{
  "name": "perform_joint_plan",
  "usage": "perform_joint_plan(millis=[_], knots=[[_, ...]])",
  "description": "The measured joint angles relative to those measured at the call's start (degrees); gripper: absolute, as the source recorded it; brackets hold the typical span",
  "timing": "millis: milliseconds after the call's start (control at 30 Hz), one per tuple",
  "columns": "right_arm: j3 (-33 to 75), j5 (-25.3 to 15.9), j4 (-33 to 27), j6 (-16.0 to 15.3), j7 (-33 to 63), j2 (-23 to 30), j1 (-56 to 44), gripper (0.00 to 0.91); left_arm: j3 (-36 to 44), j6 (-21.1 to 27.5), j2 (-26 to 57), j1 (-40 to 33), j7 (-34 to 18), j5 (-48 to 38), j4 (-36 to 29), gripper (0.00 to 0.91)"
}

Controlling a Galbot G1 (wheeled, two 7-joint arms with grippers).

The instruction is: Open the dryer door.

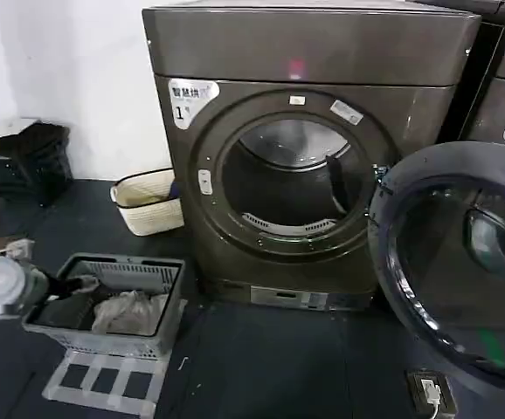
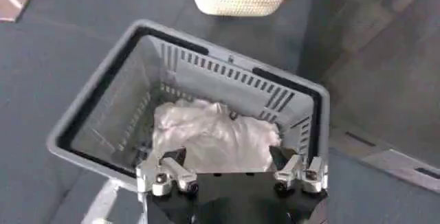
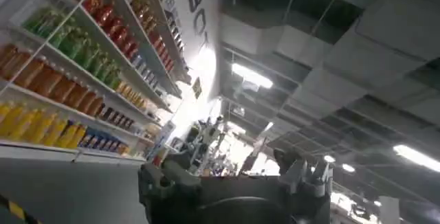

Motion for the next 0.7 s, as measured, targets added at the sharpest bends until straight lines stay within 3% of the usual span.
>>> perform_joint_plan(millis=[100,400,567,700], knots=[[0.0,0.0,0.0,0.2,0.0,0.2,0.0,0.907,4.4,0.0,-1.4,-5.1,-4.1,-5.0,0.9,0.907],[-0.4,-0.2,0.1,1.0,-0.1,0.6,0.1,0.907,13.1,0.0,-5.1,-16.3,-7.5,-9.2,4.0,0.907],[-0.4,-0.2,0.1,1.2,-0.1,0.8,0.1,0.907,16.4,0.0,-8.8,-21.9,-16.1,-21.1,7.4,0.907],[-0.5,-0.2,0.1,1.2,-0.1,0.9,0.1,0.907,19.0,0.0,-10.2,-25.9,-20.1,-27.8,10.0,0.907]])
